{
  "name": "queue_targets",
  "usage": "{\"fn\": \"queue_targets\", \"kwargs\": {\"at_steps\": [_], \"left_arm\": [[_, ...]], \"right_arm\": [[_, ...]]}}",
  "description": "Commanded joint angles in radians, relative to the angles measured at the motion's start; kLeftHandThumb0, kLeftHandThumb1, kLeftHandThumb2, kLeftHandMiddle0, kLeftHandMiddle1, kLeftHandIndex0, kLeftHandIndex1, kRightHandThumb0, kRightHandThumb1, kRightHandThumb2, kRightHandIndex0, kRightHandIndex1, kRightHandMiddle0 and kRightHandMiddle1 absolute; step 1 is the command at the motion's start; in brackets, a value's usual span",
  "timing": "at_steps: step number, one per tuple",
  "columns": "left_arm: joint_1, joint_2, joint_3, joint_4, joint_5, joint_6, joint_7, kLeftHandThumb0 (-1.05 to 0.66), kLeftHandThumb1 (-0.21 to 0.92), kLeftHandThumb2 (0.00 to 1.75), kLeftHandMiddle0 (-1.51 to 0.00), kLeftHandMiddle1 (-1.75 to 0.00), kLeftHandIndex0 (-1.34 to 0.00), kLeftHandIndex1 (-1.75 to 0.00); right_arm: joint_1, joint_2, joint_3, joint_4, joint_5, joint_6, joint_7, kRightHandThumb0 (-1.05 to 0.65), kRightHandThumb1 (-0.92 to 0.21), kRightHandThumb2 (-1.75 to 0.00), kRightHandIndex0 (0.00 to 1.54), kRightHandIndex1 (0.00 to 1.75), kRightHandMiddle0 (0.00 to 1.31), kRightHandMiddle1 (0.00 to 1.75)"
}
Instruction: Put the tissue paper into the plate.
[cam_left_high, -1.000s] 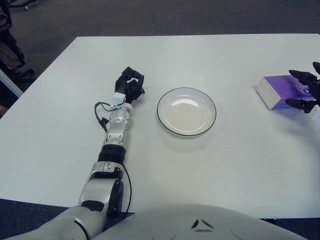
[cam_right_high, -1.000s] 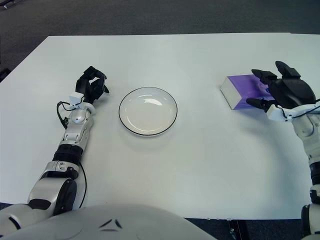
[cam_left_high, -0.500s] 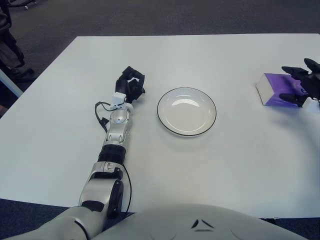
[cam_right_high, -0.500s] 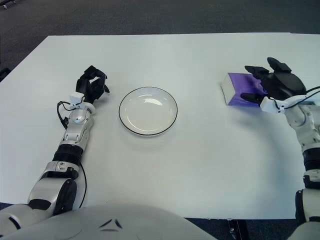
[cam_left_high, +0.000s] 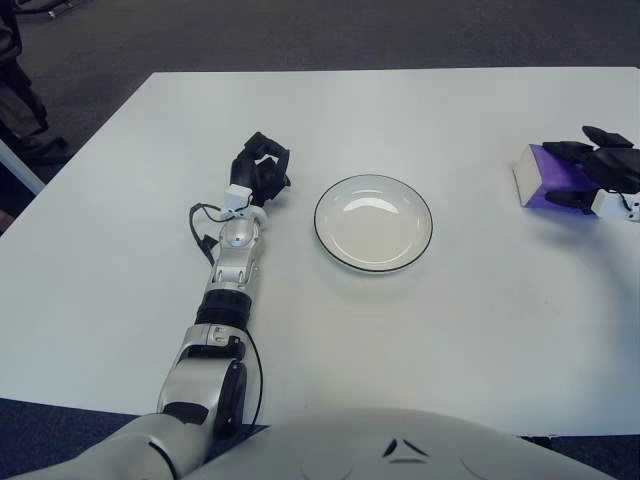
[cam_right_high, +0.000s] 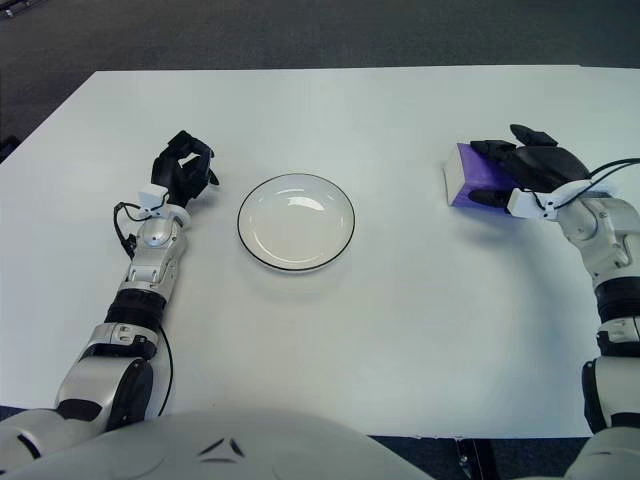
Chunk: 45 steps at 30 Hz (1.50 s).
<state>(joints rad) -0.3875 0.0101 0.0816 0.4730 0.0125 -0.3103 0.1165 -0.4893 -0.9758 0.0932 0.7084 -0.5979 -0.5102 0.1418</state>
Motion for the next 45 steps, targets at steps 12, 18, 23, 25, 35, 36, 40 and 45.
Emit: {"fn": "queue_targets", "kwargs": {"at_steps": [12, 18, 23, 25, 35, 36, 40, 45], "left_arm": [[0.140, -0.016, 0.000, 0.049, 0.001, 0.017, 0.007, -0.35, 0.92, 0.39, -0.88, -1.75, -0.64, -1.75], [0.138, -0.017, 0.004, 0.052, -0.004, 0.016, 0.006, -0.35, 0.92, 0.39, -0.88, -1.75, -0.64, -1.75], [0.138, -0.017, 0.008, 0.051, -0.006, 0.017, 0.003, -0.35, 0.92, 0.38, -0.88, -1.75, -0.64, -1.75], [0.138, -0.017, 0.009, 0.050, -0.007, 0.017, 0.003, -0.35, 0.92, 0.38, -0.88, -1.75, -0.64, -1.75], [0.139, -0.016, 0.013, 0.048, -0.012, 0.018, 0.001, -0.35, 0.92, 0.37, -0.88, -1.75, -0.63, -1.75], [0.139, -0.016, 0.013, 0.047, -0.012, 0.018, 0.001, -0.35, 0.92, 0.37, -0.88, -1.75, -0.63, -1.75], [0.139, -0.017, 0.015, 0.048, -0.013, 0.019, 0.001, -0.35, 0.92, 0.37, -0.88, -1.75, -0.63, -1.75], [0.139, -0.018, 0.017, 0.048, -0.013, 0.019, 0.001, -0.35, 0.92, 0.36, -0.88, -1.75, -0.63, -1.75]], "right_arm": [[-0.061, 0.044, 0.063, 0.132, 0.063, -0.030, 0.096, -0.95, -0.92, -0.51, 0.24, 0.01, 0.22, 0.00], [-0.074, 0.050, 0.085, 0.158, 0.069, -0.020, 0.116, -0.95, -0.92, -0.51, 0.21, 0.00, 0.21, 0.00], [-0.076, 0.058, 0.096, 0.170, 0.079, 0.001, 0.133, -0.95, -0.92, -0.51, 0.18, 0.00, 0.19, 0.00], [-0.077, 0.064, 0.101, 0.177, 0.081, 0.013, 0.140, -0.95, -0.92, -0.51, 0.18, 0.00, 0.19, 0.00], [-0.069, 0.087, 0.125, 0.209, 0.030, 0.005, -0.049, -0.79, -0.92, -0.36, 0.42, 0.04, 0.38, 0.07], [-0.067, 0.087, 0.128, 0.211, 0.021, 0.000, -0.083, -0.76, -0.92, -0.34, 0.47, 0.04, 0.41, 0.08], [-0.060, 0.101, 0.151, 0.255, -0.037, -0.028, -0.303, -0.36, -0.92, -0.20, 0.63, 0.53, 0.57, 0.54], [-0.072, 0.106, 0.184, 0.311, -0.074, -0.065, -0.440, -0.06, -0.92, -0.21, 0.44, 1.34, 0.59, 1.07]]}}
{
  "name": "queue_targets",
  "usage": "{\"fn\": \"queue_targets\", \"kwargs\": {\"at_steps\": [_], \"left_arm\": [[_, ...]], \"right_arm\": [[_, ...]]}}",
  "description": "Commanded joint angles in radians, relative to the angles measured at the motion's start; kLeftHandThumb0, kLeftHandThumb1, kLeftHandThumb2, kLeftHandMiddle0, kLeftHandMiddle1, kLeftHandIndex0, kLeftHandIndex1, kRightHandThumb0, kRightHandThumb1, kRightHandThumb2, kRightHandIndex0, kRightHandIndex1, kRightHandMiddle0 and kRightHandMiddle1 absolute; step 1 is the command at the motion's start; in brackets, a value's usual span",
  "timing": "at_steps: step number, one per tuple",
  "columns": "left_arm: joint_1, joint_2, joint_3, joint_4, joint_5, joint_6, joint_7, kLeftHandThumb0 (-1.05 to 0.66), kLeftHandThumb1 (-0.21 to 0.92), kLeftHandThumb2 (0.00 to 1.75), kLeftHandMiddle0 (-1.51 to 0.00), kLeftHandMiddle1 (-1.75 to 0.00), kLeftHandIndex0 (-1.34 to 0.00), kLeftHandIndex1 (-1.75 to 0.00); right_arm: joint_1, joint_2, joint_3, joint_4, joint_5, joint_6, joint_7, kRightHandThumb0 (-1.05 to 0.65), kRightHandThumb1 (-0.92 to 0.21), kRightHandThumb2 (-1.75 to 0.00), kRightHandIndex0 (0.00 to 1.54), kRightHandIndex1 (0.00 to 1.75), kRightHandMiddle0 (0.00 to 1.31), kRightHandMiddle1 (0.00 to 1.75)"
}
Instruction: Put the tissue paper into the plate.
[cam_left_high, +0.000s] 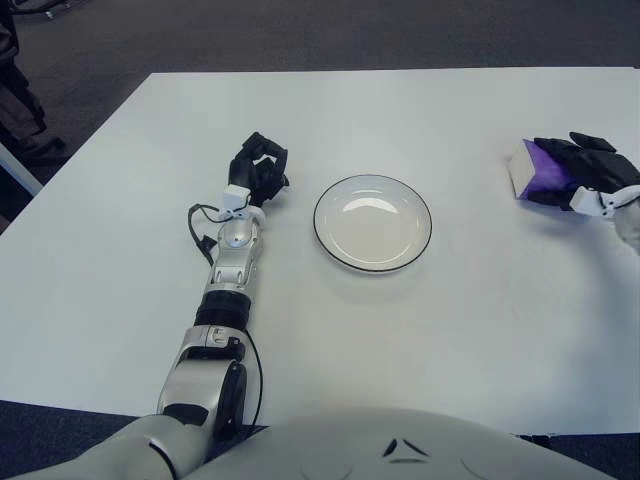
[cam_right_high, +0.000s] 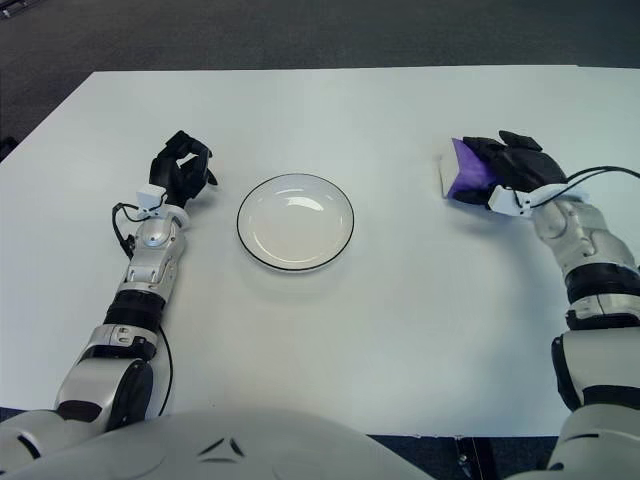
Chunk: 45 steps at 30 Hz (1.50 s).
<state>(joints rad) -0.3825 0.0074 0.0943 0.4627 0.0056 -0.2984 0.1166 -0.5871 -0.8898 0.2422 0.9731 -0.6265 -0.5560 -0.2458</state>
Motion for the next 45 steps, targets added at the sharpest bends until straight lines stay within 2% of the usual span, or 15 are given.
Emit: {"fn": "queue_targets", "kwargs": {"at_steps": [1, 2, 5, 8, 11, 16, 22, 34, 41, 45], "left_arm": [[0.134, -0.016, 0.004, 0.057, -0.006, 0.008, 0.001, -0.35, 0.92, 0.36, -0.88, -1.75, -0.63, -1.75], [0.134, -0.016, 0.004, 0.057, -0.006, 0.008, 0.002, -0.35, 0.92, 0.36, -0.88, -1.75, -0.63, -1.75], [0.133, -0.017, 0.005, 0.059, -0.005, 0.007, 0.003, -0.35, 0.92, 0.36, -0.88, -1.75, -0.63, -1.75], [0.130, -0.018, 0.006, 0.063, -0.005, 0.006, 0.003, -0.35, 0.92, 0.36, -0.88, -1.75, -0.63, -1.75], [0.128, -0.018, 0.006, 0.066, -0.005, 0.005, 0.004, -0.35, 0.92, 0.36, -0.88, -1.75, -0.62, -1.75], [0.126, -0.018, 0.007, 0.070, -0.004, 0.003, 0.004, -0.35, 0.92, 0.35, -0.88, -1.75, -0.62, -1.75], [0.125, -0.019, 0.007, 0.073, -0.004, 0.001, 0.005, -0.35, 0.92, 0.35, -0.88, -1.75, -0.62, -1.75], [0.123, -0.018, 0.010, 0.075, -0.004, 0.001, 0.005, -0.35, 0.92, 0.35, -0.89, -1.75, -0.62, -1.75], [0.122, -0.018, 0.011, 0.077, -0.005, 0.000, 0.004, -0.34, 0.92, 0.35, -0.89, -1.75, -0.63, -1.75], [0.121, -0.017, 0.011, 0.075, -0.006, 0.002, 0.002, -0.34, 0.92, 0.35, -0.89, -1.75, -0.63, -1.75]], "right_arm": [[0.022, 0.020, 0.040, 0.055, -0.048, -0.026, -0.070, -0.04, -0.80, -0.46, 0.40, 1.47, 0.55, 1.24], [0.021, 0.021, 0.043, 0.062, -0.050, -0.035, -0.092, -0.02, -0.71, -0.65, 0.36, 1.56, 0.53, 1.36], [0.019, 0.032, 0.040, 0.083, -0.043, -0.072, -0.174, -0.01, -0.56, -0.95, 0.34, 1.69, 0.49, 1.56], [0.020, 0.048, 0.028, 0.103, -0.018, -0.130, -0.237, 0.00, -0.43, -1.15, 0.42, 1.73, 0.46, 1.68], [0.020, 0.060, 0.016, 0.117, 0.011, -0.186, -0.256, 0.00, -0.37, -1.25, 0.49, 1.74, 0.47, 1.70], [0.015, 0.066, 0.007, 0.123, 0.042, -0.222, -0.240, 0.00, -0.33, -1.30, 0.53, 1.75, 0.47, 1.70], [0.010, 0.064, -0.005, 0.092, 0.058, -0.228, -0.213, 0.00, -0.31, -1.32, 0.55, 1.75, 0.47, 1.72], [0.036, 0.091, -0.056, -0.069, 0.082, -0.198, -0.217, 0.00, -0.31, -1.32, 0.56, 1.75, 0.46, 1.72], [0.065, 0.137, -0.091, -0.249, 0.095, -0.112, -0.165, 0.00, -0.35, -1.23, 0.54, 1.75, 0.49, 1.61], [0.073, 0.166, -0.105, -0.395, 0.144, -0.085, -0.069, 0.00, -0.37, -1.20, 0.53, 1.75, 0.51, 1.57]]}}
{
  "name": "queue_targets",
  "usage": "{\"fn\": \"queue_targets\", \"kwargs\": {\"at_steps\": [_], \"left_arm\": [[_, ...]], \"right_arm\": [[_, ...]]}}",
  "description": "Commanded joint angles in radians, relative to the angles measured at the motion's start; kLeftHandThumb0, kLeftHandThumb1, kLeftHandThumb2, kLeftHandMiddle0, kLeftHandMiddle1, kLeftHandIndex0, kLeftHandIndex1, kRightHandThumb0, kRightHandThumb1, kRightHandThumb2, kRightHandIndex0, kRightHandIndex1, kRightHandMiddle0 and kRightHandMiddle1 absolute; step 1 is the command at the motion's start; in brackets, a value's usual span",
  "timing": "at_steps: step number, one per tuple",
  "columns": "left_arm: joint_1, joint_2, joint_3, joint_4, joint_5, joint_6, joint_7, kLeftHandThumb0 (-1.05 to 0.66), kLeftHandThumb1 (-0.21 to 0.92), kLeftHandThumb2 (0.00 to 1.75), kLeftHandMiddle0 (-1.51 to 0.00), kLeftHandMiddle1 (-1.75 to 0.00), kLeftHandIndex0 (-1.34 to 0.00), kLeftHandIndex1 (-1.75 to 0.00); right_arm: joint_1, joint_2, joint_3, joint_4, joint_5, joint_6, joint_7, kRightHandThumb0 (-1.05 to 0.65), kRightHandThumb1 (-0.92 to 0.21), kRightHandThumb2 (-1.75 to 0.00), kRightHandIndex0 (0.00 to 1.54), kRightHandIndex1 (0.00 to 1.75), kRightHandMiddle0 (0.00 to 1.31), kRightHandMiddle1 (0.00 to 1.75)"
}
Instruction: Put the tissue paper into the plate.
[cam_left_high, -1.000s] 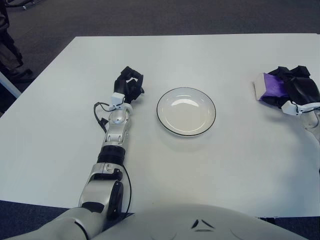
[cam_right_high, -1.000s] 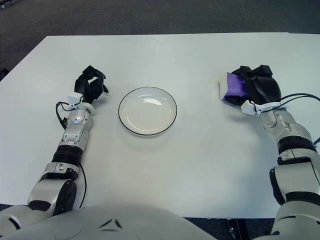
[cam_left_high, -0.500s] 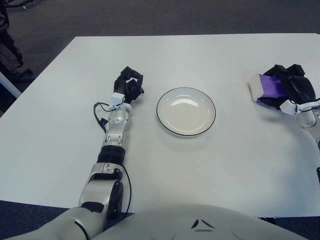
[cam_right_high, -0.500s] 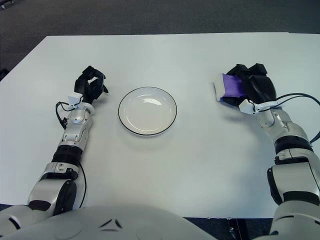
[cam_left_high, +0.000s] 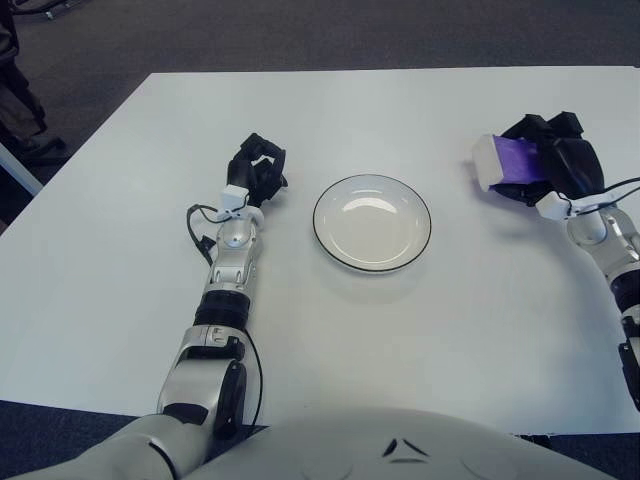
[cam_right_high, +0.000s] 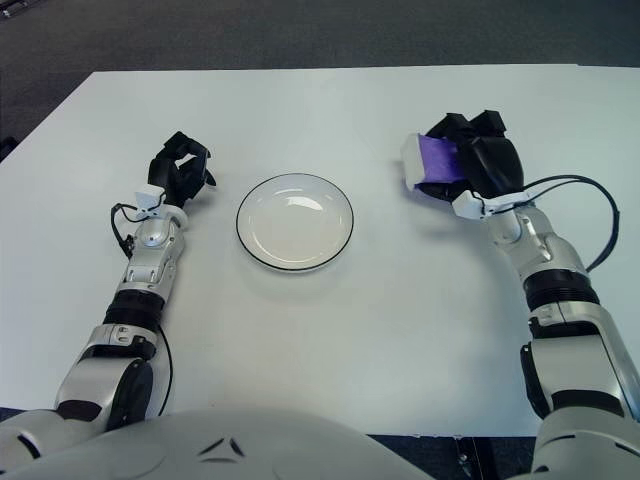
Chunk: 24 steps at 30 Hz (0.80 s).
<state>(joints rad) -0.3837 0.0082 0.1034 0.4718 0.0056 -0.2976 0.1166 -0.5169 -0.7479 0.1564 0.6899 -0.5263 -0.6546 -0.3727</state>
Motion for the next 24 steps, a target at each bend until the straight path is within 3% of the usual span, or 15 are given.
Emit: {"fn": "queue_targets", "kwargs": {"at_steps": [1, 7, 17, 24], "left_arm": [[0.122, -0.018, 0.002, 0.066, -0.006, 0.001, 0.001, -0.34, 0.92, 0.35, -0.89, -1.75, -0.63, -1.75], [0.124, -0.018, 0.002, 0.064, -0.005, 0.001, 0.000, -0.34, 0.92, 0.35, -0.89, -1.75, -0.63, -1.75], [0.119, -0.021, 0.001, 0.073, -0.005, -0.005, -0.001, -0.34, 0.92, 0.35, -0.89, -1.75, -0.63, -1.75], [0.113, -0.022, 0.002, 0.083, -0.006, -0.007, 0.001, -0.34, 0.92, 0.35, -0.89, -1.75, -0.63, -1.75]], "right_arm": [[0.006, 0.028, -0.023, -0.132, 0.051, 0.019, 0.074, 0.00, -0.37, -1.20, 0.53, 1.75, 0.51, 1.56], [-0.009, 0.057, -0.034, -0.240, 0.057, 0.072, 0.155, 0.00, -0.37, -1.18, 0.52, 1.75, 0.54, 1.52], [-0.087, 0.138, -0.021, -0.301, 0.109, 0.043, 0.257, 0.00, -0.36, -1.19, 0.54, 1.75, 0.54, 1.52], [-0.087, 0.196, -0.014, -0.390, 0.172, 0.064, 0.367, 0.00, -0.32, -1.26, 0.57, 1.75, 0.53, 1.56]]}}
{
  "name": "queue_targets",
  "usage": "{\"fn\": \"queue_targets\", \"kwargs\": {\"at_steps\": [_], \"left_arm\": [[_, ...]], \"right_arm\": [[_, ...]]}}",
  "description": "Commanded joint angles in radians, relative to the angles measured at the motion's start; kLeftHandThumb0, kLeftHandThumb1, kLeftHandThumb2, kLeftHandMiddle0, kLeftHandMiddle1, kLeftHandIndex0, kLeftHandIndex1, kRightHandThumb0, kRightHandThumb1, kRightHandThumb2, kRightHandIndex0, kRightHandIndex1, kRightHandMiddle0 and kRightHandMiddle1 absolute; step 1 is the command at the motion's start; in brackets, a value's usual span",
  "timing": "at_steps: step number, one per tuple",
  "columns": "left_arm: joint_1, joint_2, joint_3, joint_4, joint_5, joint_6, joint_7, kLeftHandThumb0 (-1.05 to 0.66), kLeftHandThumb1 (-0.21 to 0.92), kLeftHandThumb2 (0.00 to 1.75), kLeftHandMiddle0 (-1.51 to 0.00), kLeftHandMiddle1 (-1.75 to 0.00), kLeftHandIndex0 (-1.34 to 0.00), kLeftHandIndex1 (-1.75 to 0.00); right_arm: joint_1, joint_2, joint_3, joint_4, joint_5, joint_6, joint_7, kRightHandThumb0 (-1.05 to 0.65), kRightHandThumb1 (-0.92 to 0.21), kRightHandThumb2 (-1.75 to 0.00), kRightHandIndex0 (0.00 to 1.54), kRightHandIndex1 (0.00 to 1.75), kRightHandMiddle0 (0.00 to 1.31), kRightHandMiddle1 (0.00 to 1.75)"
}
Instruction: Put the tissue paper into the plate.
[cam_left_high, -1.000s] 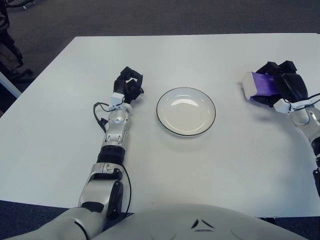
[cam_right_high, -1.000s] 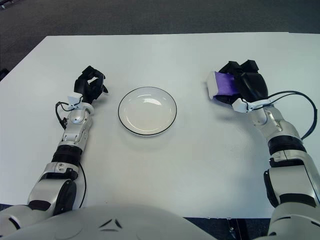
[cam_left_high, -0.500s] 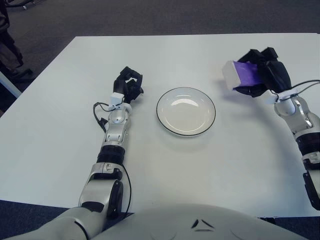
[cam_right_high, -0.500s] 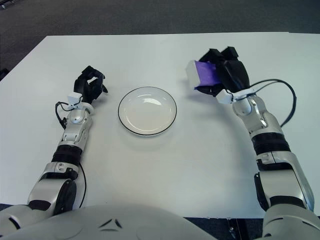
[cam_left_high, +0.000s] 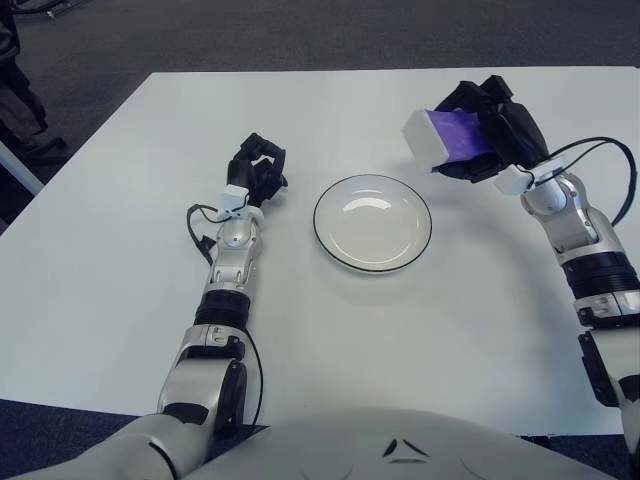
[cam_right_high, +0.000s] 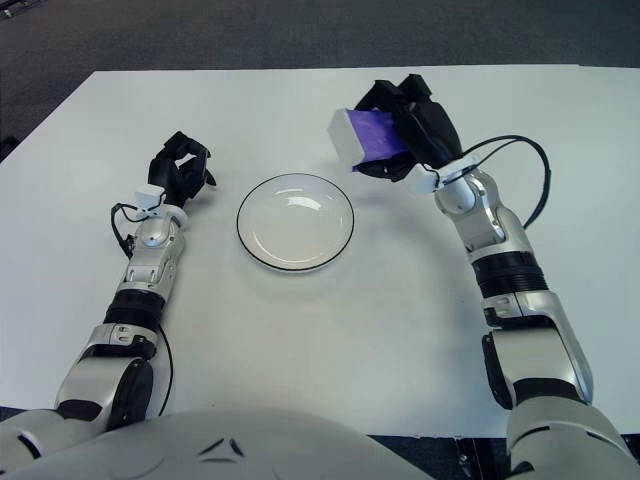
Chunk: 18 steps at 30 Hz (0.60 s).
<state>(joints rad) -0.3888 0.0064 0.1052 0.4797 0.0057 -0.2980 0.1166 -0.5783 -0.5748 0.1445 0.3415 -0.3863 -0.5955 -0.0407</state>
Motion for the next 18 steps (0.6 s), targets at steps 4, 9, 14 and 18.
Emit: {"fn": "queue_targets", "kwargs": {"at_steps": [4, 9, 14, 18], "left_arm": [[0.118, -0.021, 0.000, 0.075, -0.005, -0.006, 0.002, -0.34, 0.92, 0.35, -0.89, -1.75, -0.63, -1.75], [0.119, -0.024, -0.001, 0.073, -0.004, -0.007, 0.003, -0.34, 0.92, 0.35, -0.89, -1.75, -0.63, -1.75], [0.120, -0.026, -0.002, 0.071, -0.003, -0.005, 0.005, -0.34, 0.92, 0.35, -0.89, -1.75, -0.63, -1.75], [0.124, -0.029, -0.003, 0.066, -0.001, -0.004, 0.007, -0.34, 0.92, 0.35, -0.89, -1.75, -0.63, -1.75]], "right_arm": [[-0.034, 0.055, 0.010, -0.069, 0.045, 0.022, 0.089, 0.00, -0.31, -1.26, 0.58, 1.75, 0.53, 1.57], [-0.040, 0.084, 0.017, -0.070, 0.049, 0.010, 0.133, 0.00, -0.31, -1.27, 0.58, 1.75, 0.53, 1.58], [-0.050, 0.103, 0.035, -0.047, 0.048, -0.035, 0.171, 0.00, -0.31, -1.28, 0.58, 1.75, 0.52, 1.59], [-0.049, 0.105, 0.051, -0.059, 0.069, -0.036, 0.234, 0.00, -0.30, -1.29, 0.58, 1.75, 0.51, 1.60]]}}
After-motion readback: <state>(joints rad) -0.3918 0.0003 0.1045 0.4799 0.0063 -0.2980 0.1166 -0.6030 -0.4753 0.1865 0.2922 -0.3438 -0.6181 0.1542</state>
